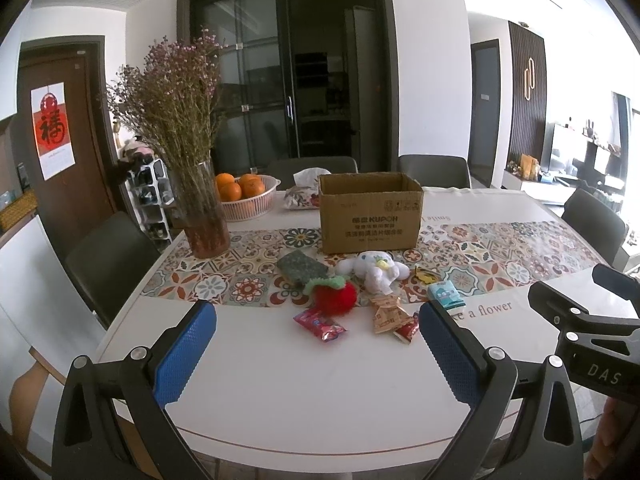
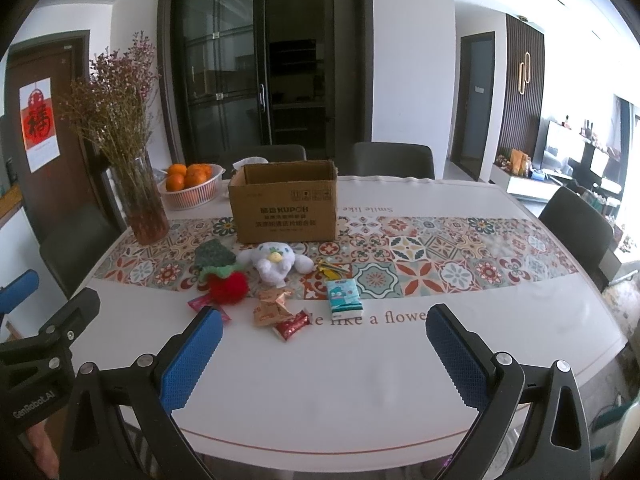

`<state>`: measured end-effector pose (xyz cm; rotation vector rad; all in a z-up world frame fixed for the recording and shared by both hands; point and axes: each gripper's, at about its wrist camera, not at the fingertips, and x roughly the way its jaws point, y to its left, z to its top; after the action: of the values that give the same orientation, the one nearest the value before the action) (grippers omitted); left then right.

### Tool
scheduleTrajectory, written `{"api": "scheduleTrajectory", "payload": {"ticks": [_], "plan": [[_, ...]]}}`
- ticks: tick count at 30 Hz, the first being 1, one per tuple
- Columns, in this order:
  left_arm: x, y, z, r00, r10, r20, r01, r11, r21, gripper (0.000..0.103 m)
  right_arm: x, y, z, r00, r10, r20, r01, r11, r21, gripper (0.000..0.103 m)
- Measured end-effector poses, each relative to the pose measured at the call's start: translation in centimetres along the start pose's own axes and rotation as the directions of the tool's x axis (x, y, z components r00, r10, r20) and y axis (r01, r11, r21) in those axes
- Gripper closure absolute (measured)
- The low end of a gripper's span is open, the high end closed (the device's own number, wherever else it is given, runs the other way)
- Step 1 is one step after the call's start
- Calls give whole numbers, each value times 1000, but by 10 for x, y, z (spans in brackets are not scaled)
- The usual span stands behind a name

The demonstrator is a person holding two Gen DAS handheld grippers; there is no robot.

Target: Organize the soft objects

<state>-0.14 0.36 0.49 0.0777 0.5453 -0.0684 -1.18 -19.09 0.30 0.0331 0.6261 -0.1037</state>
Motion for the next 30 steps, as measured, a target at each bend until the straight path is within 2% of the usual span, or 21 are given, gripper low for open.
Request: {"api": "scheduleTrajectory", "payload": {"ticks": [25, 30], "plan": [[12, -6, 7, 1000, -17, -18, 17, 1000, 9, 0, 2, 0, 1, 1000, -1, -9, 1, 1000, 4, 0], [18, -8, 8, 999, -22, -27, 22, 1000, 12, 0, 12, -9, 0, 1000, -2, -20, 2, 1000, 10, 0]]}}
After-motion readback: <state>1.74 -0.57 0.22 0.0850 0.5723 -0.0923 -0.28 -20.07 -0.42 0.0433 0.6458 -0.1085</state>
